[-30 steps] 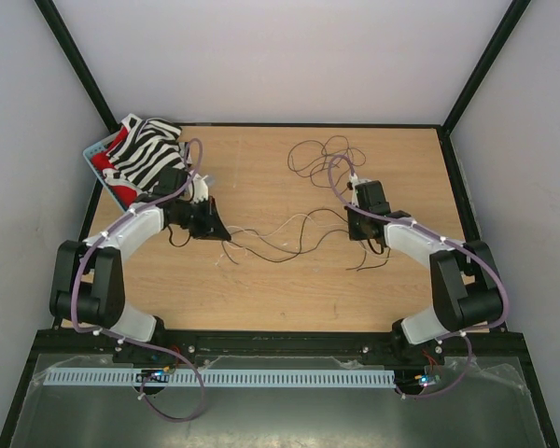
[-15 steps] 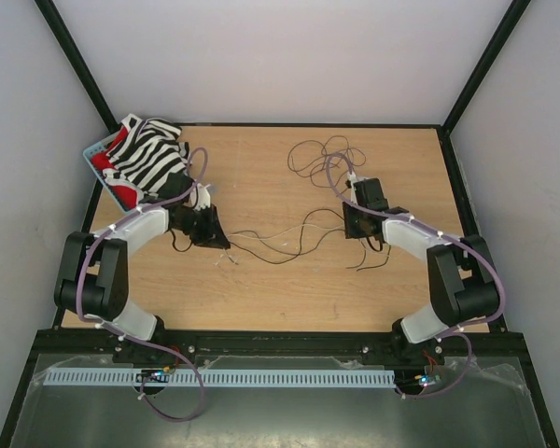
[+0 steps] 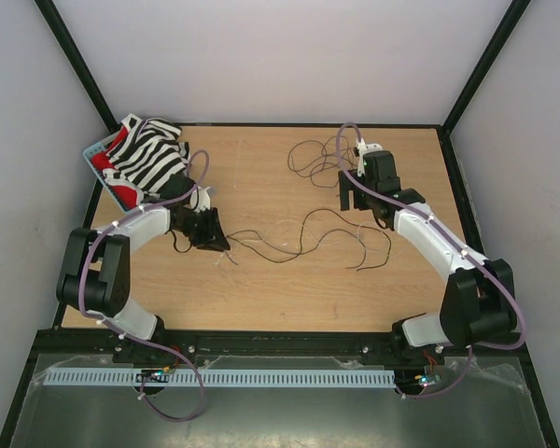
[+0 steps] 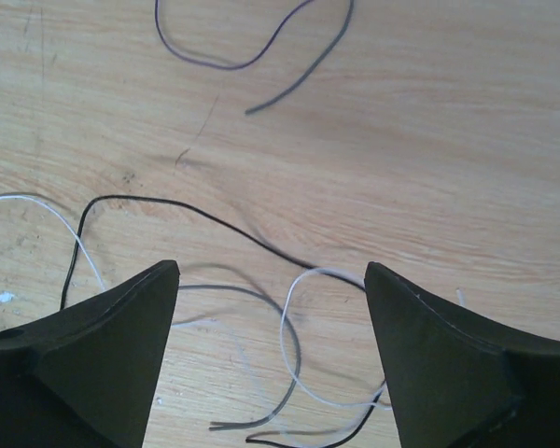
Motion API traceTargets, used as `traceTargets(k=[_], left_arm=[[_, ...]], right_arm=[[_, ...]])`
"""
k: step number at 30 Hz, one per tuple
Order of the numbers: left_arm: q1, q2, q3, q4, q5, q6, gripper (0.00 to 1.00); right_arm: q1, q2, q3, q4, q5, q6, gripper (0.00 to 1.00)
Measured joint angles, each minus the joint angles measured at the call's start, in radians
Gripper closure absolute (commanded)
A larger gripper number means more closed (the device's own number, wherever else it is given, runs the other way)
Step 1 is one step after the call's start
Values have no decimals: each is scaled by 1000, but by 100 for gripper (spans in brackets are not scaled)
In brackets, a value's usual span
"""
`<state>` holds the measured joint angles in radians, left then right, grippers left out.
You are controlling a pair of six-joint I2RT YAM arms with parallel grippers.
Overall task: Zip-tie the wires
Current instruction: Straighten the cable at the center of the board.
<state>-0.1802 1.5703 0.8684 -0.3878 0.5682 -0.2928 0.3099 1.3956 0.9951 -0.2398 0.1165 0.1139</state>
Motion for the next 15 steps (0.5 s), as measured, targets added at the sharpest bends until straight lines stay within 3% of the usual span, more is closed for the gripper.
traceTargets(k=[9,15], left_arm=[[0,8,-6,0,-27,0,57],[30,-53,-6,-5,-31,-5,42]], right_arm=[[0,-7,62,-33,34,-14,4],[0,59,99,-14,20,-1,0]])
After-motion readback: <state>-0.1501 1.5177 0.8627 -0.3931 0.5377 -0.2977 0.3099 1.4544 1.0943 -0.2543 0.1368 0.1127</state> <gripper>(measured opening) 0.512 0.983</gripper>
